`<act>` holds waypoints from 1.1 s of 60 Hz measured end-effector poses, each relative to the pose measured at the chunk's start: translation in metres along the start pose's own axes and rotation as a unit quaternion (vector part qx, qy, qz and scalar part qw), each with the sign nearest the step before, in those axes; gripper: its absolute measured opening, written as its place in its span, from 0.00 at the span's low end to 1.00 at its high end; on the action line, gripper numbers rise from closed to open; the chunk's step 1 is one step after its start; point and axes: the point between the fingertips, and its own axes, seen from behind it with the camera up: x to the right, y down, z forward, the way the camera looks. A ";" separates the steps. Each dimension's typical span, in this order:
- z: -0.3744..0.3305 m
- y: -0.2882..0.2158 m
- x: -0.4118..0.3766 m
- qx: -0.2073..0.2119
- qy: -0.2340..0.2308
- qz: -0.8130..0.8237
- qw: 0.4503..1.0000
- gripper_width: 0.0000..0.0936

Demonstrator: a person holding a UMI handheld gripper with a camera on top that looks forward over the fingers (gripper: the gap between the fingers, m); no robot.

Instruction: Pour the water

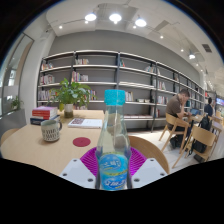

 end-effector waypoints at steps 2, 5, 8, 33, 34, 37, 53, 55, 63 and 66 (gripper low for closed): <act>0.001 0.001 0.000 -0.005 0.003 -0.002 1.000 0.38; 0.005 0.000 0.002 -0.014 0.010 -0.016 1.000 0.38; 0.011 0.000 0.005 -0.024 0.021 -0.041 0.999 0.38; 0.126 -0.093 -0.080 -0.059 0.022 -0.475 0.878 0.38; 0.130 -0.094 -0.086 -0.060 0.021 -0.493 0.867 0.38; 0.145 -0.100 -0.101 -0.055 0.013 -0.543 0.838 0.38; 0.187 -0.110 -0.173 -0.034 -0.008 -0.753 0.658 0.37; 0.190 -0.110 -0.179 -0.031 -0.009 -0.773 0.633 0.38; 0.201 -0.109 -0.198 -0.018 -0.001 -0.852 0.523 0.39; 0.205 -0.109 -0.204 -0.010 0.001 -0.876 0.482 0.39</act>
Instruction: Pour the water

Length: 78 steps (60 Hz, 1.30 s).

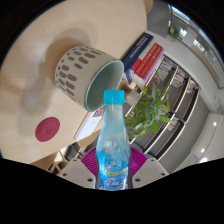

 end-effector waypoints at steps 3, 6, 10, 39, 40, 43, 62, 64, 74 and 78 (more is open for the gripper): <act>0.001 -0.006 0.005 0.003 0.014 -0.037 0.999 0.39; 0.001 -0.010 0.009 0.003 0.024 -0.059 0.998 0.39; 0.002 -0.009 0.009 -0.007 0.023 -0.069 0.997 0.39; -0.046 0.012 0.075 0.038 0.017 0.474 0.879 0.39; -0.049 0.015 0.080 0.043 0.020 0.497 0.867 0.39; -0.057 0.025 0.094 0.056 0.029 0.564 0.823 0.39; -0.048 0.071 0.054 0.058 0.017 0.846 0.529 0.39; -0.038 0.065 0.043 0.055 0.014 0.853 0.518 0.39; -0.005 0.050 -0.023 0.032 -0.018 0.868 0.495 0.39; 0.002 0.048 -0.043 0.028 -0.028 0.872 0.487 0.39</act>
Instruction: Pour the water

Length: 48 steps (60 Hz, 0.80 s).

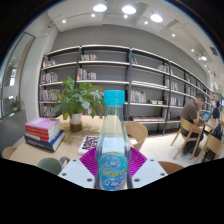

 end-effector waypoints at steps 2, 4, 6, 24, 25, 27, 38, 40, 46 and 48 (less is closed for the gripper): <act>0.008 0.011 -0.006 -0.003 -0.001 0.008 1.000 0.39; 0.011 0.020 -0.006 -0.005 -0.004 0.014 1.000 0.39; 0.012 0.026 -0.005 -0.007 -0.007 0.013 1.000 0.39; 0.009 0.050 -0.004 0.001 -0.008 0.030 1.000 0.46; 0.009 0.051 -0.004 0.001 -0.007 0.032 0.999 0.48; 0.010 0.051 -0.004 0.000 -0.006 0.034 0.999 0.52; -0.007 0.063 -0.001 -0.039 0.005 0.046 0.998 0.87; -0.012 0.066 -0.001 -0.045 0.009 0.045 0.998 0.90; -0.049 0.086 -0.006 -0.076 0.020 0.032 0.996 0.89; -0.063 0.095 -0.012 -0.088 0.016 0.028 0.996 0.88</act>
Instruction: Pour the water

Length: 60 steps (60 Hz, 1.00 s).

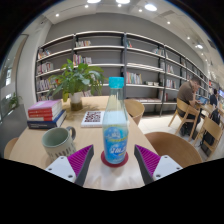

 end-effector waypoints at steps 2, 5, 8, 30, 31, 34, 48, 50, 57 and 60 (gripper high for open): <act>-0.013 0.013 -0.007 -0.016 -0.002 -0.003 1.000 0.88; -0.035 0.032 -0.018 -0.041 -0.005 -0.004 0.999 0.88; -0.057 0.047 -0.033 -0.062 -0.011 -0.004 0.998 0.89; -0.163 -0.029 -0.131 -0.047 -0.053 -0.037 0.997 0.91; -0.165 -0.034 -0.132 -0.045 -0.052 -0.038 0.997 0.91; -0.174 -0.055 -0.135 -0.037 -0.050 -0.039 0.997 0.91; -0.201 -0.110 -0.151 -0.006 -0.043 -0.030 0.999 0.91; -0.203 -0.113 -0.152 -0.006 -0.042 -0.030 0.999 0.91; -0.209 -0.122 -0.154 -0.004 -0.036 -0.026 0.999 0.91; -0.211 -0.126 -0.155 -0.002 -0.035 -0.026 0.999 0.91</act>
